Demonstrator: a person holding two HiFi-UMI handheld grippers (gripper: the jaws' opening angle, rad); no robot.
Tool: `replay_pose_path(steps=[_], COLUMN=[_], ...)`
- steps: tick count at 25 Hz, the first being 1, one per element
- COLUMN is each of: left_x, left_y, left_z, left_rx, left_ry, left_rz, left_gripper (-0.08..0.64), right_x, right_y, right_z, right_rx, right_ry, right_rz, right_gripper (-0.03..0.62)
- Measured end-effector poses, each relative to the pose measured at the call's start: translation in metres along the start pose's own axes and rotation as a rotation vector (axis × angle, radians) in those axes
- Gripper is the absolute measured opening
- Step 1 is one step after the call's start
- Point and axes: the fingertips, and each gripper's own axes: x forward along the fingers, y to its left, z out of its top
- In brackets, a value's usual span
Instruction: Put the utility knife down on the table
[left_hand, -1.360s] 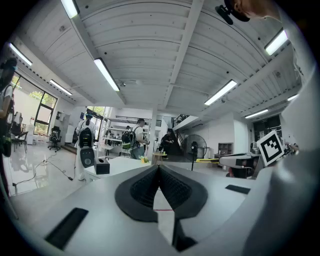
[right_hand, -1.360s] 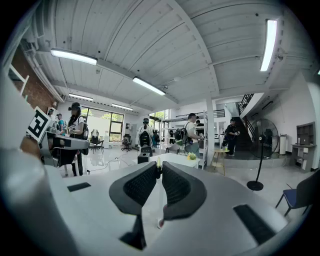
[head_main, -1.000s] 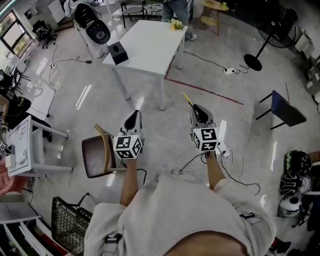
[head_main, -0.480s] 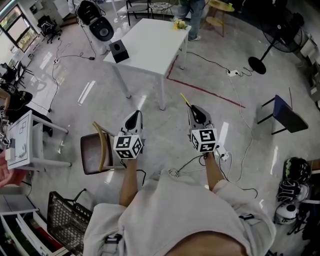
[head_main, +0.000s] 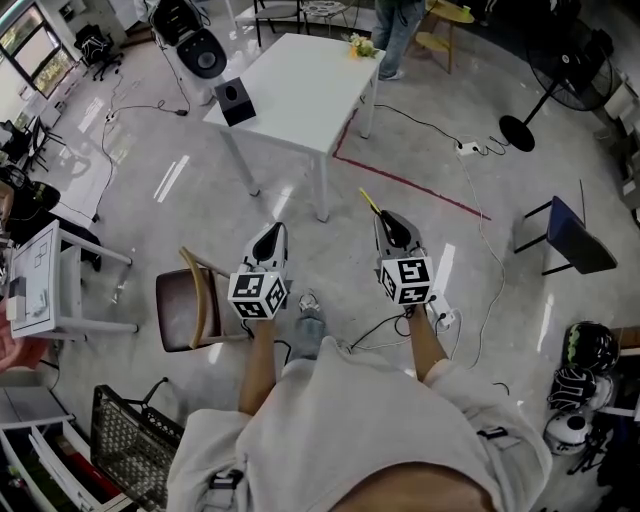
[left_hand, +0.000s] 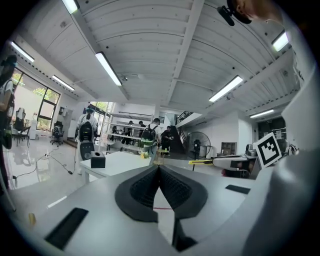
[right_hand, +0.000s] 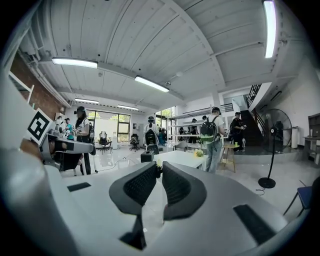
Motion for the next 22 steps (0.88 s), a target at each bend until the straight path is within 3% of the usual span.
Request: replay_pose_path(steps=[8,22], left_x=[0.058,0.184], left_y=[0.034,0.129], left_z=[-0.002,0.032], left_rx=[-0.022,-0.058], left_ry=[0.001,0.012], left_rz=[-0.021,-0.092], left_gripper=[0.02,0.02], right_x=[0.062,0.204], right_y=[-0.015,-0.039], right_z=[0.005,0.041], right_rx=[-0.009,-0.018], right_ry=[0.005,0.023], right_rz=[-0.009,-0.075], right_gripper=[0.058,0.058])
